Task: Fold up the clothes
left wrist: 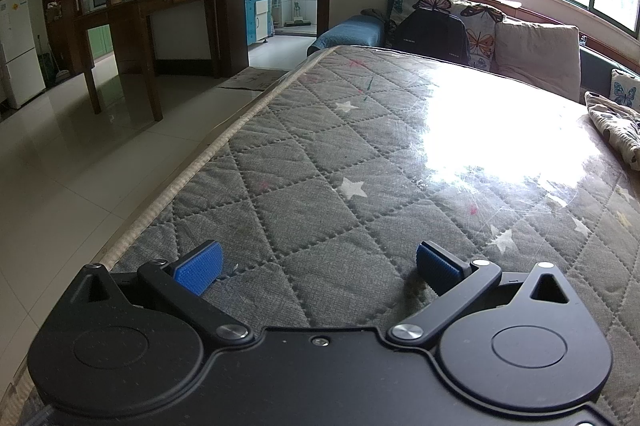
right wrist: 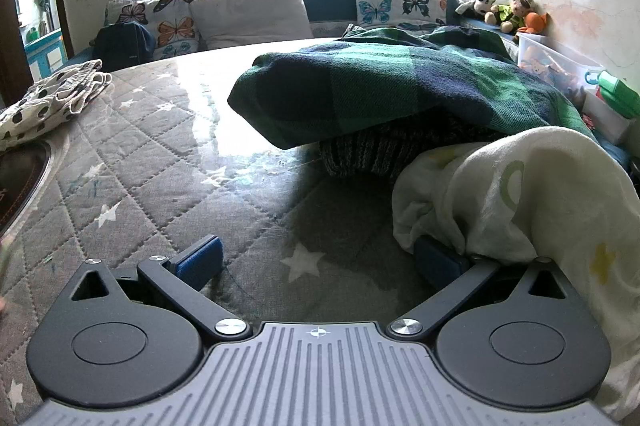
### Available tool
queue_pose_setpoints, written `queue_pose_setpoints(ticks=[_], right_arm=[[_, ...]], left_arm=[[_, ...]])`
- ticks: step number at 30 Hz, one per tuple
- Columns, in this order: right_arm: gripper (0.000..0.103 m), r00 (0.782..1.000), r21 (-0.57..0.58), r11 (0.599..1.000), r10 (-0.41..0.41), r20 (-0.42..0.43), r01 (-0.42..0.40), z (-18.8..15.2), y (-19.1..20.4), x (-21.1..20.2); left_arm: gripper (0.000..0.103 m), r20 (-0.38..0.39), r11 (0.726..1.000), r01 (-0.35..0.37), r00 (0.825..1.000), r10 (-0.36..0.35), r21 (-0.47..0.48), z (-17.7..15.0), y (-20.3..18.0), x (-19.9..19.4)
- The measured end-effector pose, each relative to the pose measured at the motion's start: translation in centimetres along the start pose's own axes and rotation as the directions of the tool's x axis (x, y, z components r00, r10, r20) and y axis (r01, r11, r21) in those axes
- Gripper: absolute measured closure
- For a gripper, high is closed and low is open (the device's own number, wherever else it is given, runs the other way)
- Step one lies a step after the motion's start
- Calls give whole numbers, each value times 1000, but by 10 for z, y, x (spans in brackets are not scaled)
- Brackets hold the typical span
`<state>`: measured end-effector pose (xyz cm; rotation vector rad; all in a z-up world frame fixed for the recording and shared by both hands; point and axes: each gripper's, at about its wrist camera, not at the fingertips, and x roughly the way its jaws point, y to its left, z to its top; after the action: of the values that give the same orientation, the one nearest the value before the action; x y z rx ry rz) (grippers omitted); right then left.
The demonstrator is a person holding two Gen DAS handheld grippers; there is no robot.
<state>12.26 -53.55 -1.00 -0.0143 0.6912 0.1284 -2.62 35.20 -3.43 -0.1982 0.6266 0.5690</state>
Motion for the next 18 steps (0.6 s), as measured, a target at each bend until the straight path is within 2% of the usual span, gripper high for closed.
queue_pose_setpoints(ticks=[18], right_arm=[[0,1000,0,1000,0,0,0,0,0,0]], left_arm=[[0,-1,1000,-3,1000,3,4,1,-5,0]])
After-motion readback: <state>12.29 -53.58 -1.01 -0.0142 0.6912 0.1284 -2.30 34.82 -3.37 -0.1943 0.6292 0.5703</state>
